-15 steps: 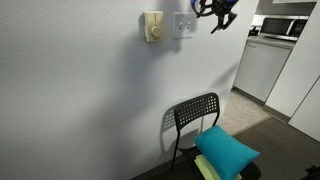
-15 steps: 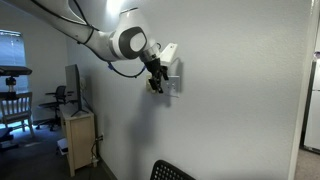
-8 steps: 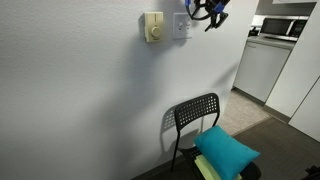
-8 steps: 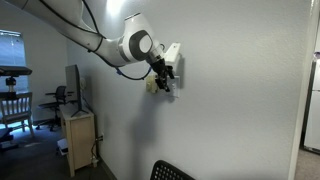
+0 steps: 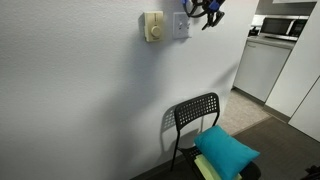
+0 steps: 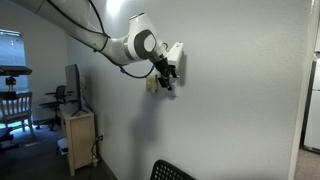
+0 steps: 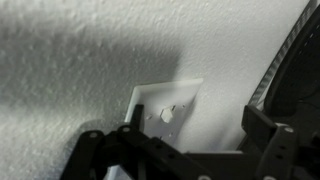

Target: Turn off the right light switch

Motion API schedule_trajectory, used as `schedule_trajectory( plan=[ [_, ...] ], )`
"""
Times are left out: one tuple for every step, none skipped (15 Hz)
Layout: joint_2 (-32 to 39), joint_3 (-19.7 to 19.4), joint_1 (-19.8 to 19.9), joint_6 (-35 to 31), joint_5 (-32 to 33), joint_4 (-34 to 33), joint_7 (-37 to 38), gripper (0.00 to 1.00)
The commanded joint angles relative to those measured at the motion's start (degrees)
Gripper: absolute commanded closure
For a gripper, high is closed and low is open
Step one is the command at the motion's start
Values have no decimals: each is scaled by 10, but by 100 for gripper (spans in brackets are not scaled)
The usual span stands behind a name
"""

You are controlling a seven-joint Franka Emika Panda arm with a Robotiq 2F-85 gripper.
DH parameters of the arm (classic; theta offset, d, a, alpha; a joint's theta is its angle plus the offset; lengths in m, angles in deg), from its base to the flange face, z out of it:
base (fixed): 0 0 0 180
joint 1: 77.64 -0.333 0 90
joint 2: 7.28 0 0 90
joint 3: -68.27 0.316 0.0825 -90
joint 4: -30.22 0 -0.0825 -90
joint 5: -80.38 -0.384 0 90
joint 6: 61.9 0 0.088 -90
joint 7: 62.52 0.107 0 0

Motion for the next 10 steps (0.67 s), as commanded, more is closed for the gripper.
schedule_trajectory(
  plan=[
    [32,19,16,37,-7,-48,13,0],
    [31,19,15,49,-8,-50,25,0],
    [27,21,14,52,-7,-48,35,0],
    [25,18,11,63,2,-50,54,0],
    [23,16,10,75,9,-51,73,0],
    [21,12,10,81,18,-48,94,0],
    [19,10,10,94,21,-46,112,0],
    [18,12,12,99,18,-43,122,0],
    [17,10,12,111,23,-41,140,0],
    [17,13,15,115,15,-40,145,0]
  ],
)
